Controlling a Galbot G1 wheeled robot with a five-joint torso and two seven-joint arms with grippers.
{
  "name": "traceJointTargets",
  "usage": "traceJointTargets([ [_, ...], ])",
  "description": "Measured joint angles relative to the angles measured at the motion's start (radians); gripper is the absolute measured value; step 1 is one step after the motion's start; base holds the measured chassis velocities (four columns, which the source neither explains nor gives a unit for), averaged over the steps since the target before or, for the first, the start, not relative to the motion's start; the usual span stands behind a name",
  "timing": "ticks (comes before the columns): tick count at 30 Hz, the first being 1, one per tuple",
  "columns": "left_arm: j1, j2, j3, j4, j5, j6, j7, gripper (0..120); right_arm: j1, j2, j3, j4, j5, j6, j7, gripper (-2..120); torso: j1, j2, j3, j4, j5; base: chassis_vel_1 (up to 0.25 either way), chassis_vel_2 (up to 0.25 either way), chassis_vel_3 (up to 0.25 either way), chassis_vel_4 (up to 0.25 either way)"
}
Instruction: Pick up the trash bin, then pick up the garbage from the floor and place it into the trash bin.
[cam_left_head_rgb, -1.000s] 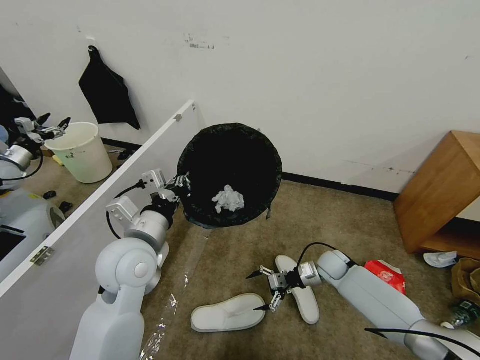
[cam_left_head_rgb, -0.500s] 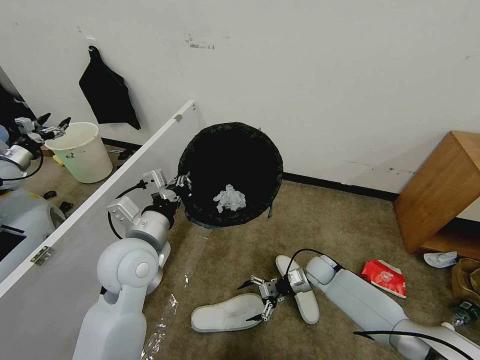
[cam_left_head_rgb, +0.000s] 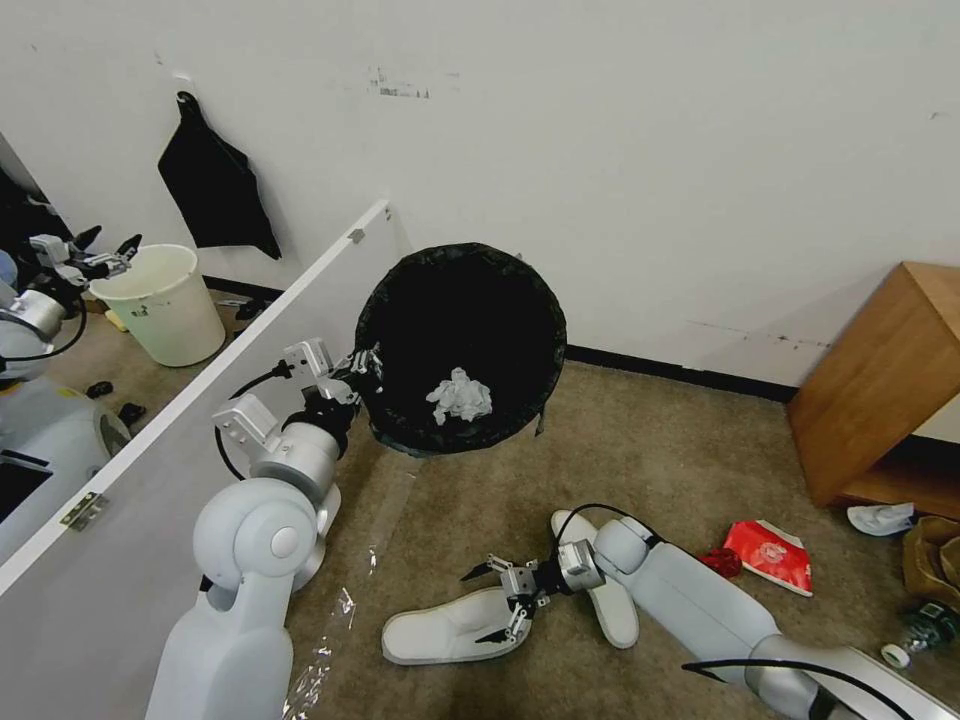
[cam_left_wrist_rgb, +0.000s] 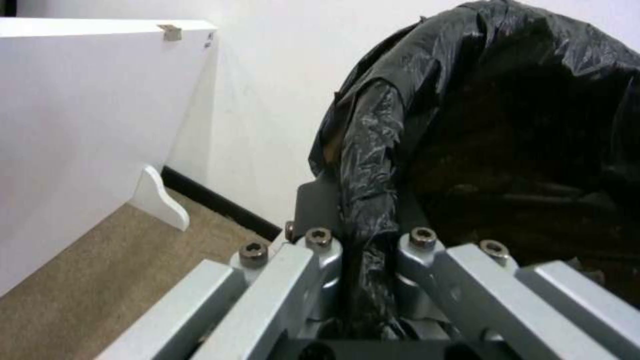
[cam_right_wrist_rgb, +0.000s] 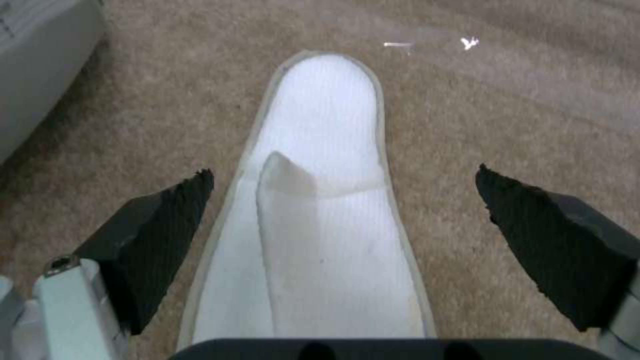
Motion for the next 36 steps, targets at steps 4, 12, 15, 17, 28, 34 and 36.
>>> traceJointTargets([
  [4, 0.0, 0.0, -0.001, -0.001, 0.0, -0.001, 0.0, 4, -0.001, 0.002, -0.005, -0.004, -0.013, -0.012, 0.015, 100, 0.0, 0.0, 0.0, 0.0, 0.0, 0.0, 0.0, 0.0, 0.0],
  [12, 0.006, 0.006, -0.011, -0.007, -0.004, -0.002, 0.0, 4, -0.005, 0.007, -0.01, -0.015, -0.037, -0.02, 0.018, 100, 0.0, 0.0, 0.0, 0.0, 0.0, 0.0, 0.0, 0.0, 0.0],
  [15, 0.007, 0.006, -0.012, -0.01, -0.005, -0.002, 0.0, 4, -0.008, 0.009, -0.01, -0.015, -0.039, -0.02, 0.019, 100, 0.0, 0.0, 0.0, 0.0, 0.0, 0.0, 0.0, 0.0, 0.0],
  [17, 0.007, 0.006, -0.012, -0.011, -0.005, -0.002, 0.001, 4, -0.009, 0.011, -0.01, -0.017, -0.039, -0.02, 0.02, 100, 0.0, 0.0, 0.0, 0.0, 0.0, 0.0, 0.0, 0.0, 0.0],
  [28, 0.015, 0.002, -0.012, -0.016, -0.005, -0.004, 0.005, 4, -0.003, 0.041, -0.009, -0.06, -0.058, -0.02, 0.025, 100, 0.0, 0.0, 0.0, 0.0, 0.0, 0.0, 0.0, 0.0, 0.0],
  [34, 0.017, 0.0, -0.012, -0.021, -0.005, -0.004, 0.005, 4, -0.005, 0.042, -0.012, -0.074, -0.067, -0.026, 0.032, 100, 0.0, 0.0, 0.0, 0.0, 0.0001, 0.0, 0.0, 0.0, 0.0],
  [36, 0.019, 0.0, -0.012, -0.023, -0.004, -0.004, 0.005, 4, -0.007, 0.042, -0.013, -0.077, -0.072, -0.027, 0.037, 98, 0.0, 0.0, 0.0, 0.0, 0.0, 0.0, 0.0, 0.0, 0.0],
])
